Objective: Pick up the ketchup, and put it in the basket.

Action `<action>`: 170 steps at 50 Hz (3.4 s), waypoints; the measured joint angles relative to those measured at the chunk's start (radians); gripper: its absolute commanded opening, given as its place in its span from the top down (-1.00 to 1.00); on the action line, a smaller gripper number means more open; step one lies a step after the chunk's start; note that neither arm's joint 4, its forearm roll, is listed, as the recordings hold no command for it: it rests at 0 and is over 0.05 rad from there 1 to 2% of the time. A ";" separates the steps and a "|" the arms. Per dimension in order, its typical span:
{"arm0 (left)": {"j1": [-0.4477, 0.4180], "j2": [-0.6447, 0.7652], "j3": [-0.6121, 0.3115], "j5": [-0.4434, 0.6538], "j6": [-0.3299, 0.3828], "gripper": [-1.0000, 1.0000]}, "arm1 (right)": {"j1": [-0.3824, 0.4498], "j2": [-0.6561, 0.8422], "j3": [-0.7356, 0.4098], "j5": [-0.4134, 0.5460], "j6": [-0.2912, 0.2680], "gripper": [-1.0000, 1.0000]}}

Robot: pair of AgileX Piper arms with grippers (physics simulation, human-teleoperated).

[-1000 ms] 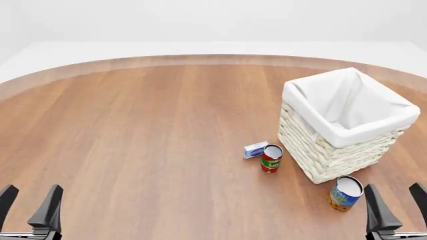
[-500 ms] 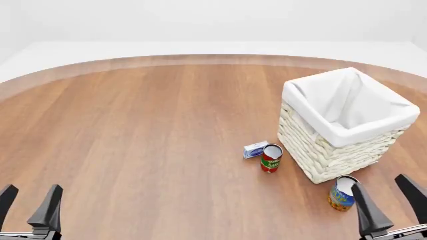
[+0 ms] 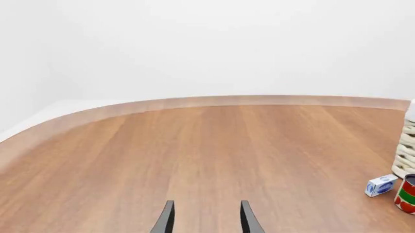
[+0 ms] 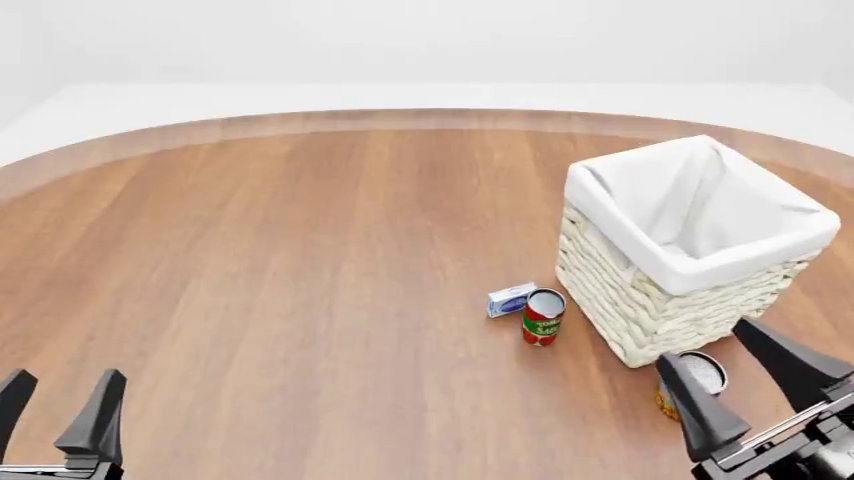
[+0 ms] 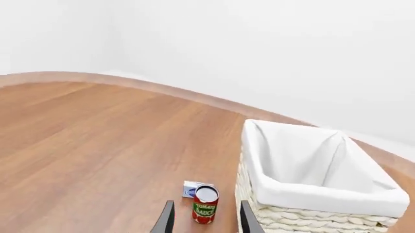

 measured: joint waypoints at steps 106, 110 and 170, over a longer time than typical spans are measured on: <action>0.000 0.000 0.000 0.000 0.000 -1.00 | 0.730 1.038 -0.304 -0.393 0.052 -1.00; 0.000 0.000 0.000 0.000 0.000 -1.00 | 0.746 1.059 -0.320 -0.394 0.067 -1.00; 0.000 0.000 0.000 0.000 0.000 -1.00 | 0.915 1.293 -0.550 -0.359 0.139 -1.00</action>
